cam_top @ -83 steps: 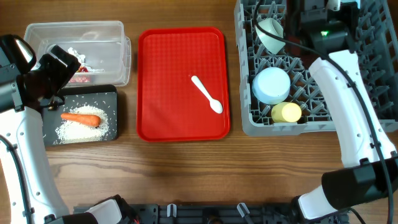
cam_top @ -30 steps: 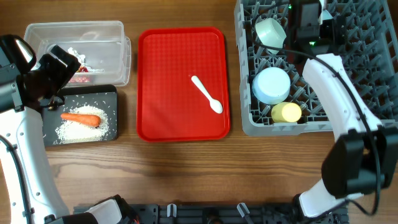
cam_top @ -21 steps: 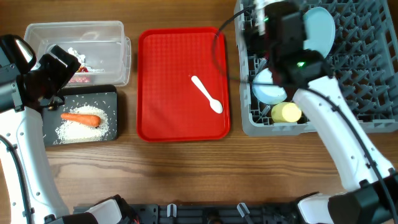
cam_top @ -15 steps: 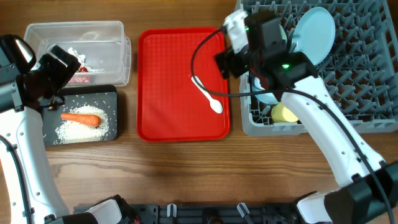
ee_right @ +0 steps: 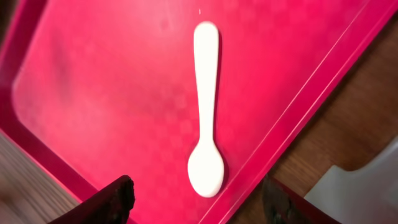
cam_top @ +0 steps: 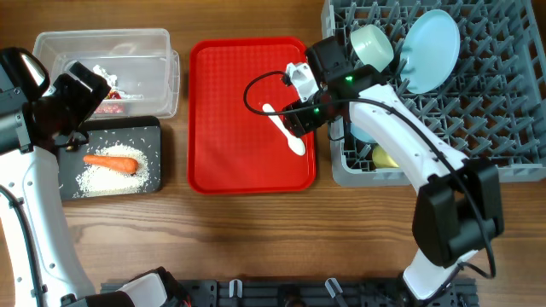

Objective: Sort waste into correct bins and load items into the dishwasher rack

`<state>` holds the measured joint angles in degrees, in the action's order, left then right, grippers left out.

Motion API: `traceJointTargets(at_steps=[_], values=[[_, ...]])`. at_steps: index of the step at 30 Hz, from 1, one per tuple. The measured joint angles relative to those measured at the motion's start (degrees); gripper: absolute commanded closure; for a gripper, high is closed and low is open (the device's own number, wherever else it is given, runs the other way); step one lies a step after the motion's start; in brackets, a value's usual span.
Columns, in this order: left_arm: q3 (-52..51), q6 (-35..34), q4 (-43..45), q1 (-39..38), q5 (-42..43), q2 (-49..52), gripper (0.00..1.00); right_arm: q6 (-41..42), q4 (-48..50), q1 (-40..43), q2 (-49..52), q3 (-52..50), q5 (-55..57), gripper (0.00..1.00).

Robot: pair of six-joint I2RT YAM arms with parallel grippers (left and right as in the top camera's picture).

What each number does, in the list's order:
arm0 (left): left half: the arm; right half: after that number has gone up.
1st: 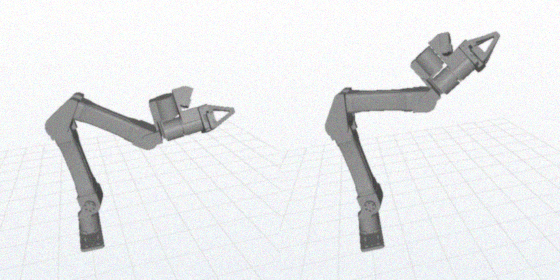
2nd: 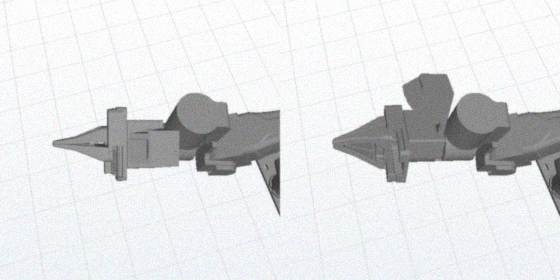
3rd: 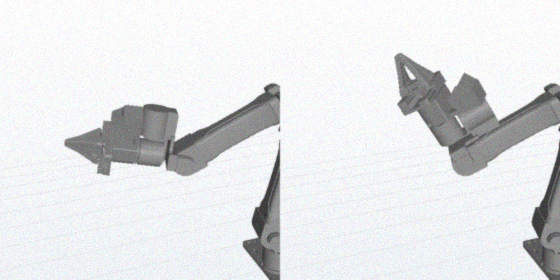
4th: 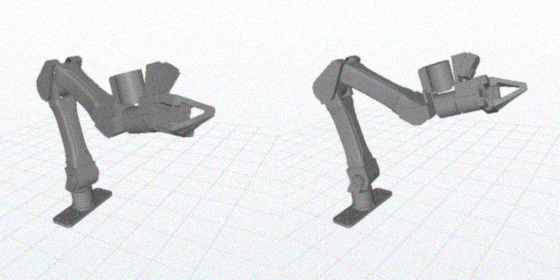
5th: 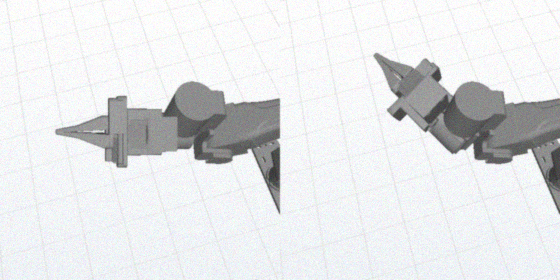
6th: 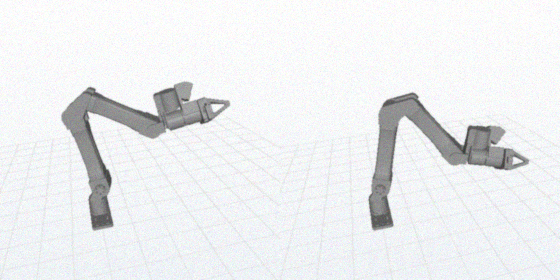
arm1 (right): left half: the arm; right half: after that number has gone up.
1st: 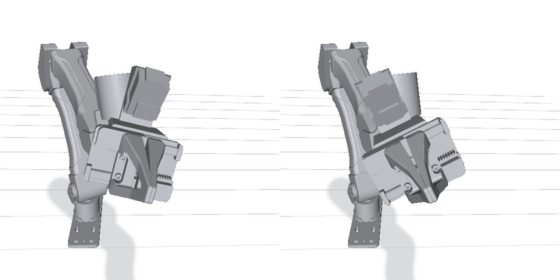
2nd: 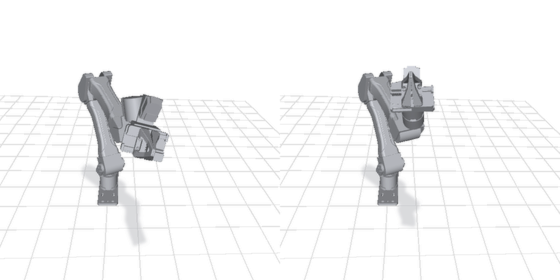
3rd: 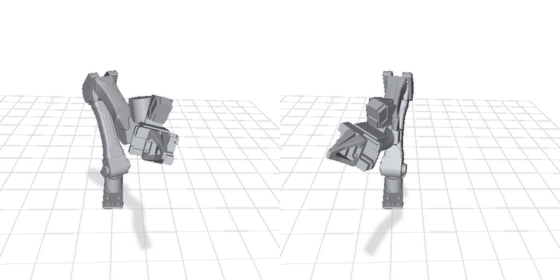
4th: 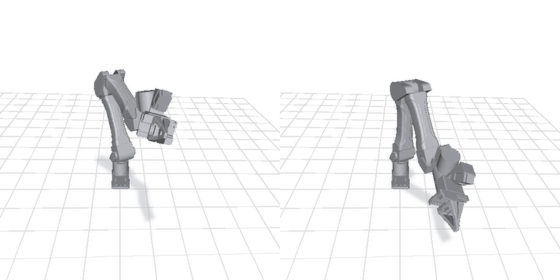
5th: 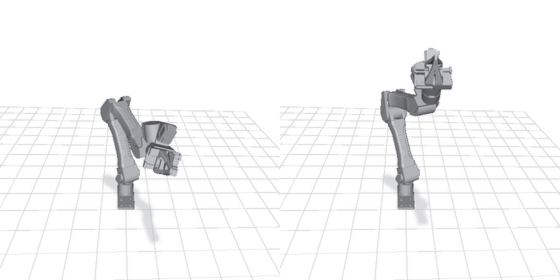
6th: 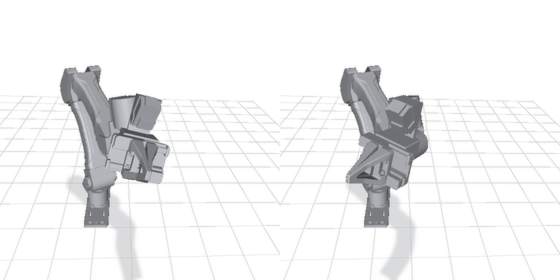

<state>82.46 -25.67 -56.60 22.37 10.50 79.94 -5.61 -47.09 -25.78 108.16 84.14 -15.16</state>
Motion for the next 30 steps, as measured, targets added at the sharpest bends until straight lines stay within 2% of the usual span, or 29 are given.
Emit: traceJointTargets(at_steps=[12, 18, 30], values=[[0.0, 0.0, 0.0, 0.0, 0.0, 0.0, 0.0, -0.02, -0.04, -4.04, 7.72, 0.0, 4.85, 0.33], [0.0, 0.0, 0.0, 0.0, 0.0, 0.0, 0.0, 0.37, 1.14, -7.37, 10.38, 0.0, 9.94, 0.41], [0.0, 0.0, 0.0, 0.0, -0.02, 0.0, 0.0, 0.87, 6.45, -7.34, 13.0, 0.24, 14.82, 0.48]])
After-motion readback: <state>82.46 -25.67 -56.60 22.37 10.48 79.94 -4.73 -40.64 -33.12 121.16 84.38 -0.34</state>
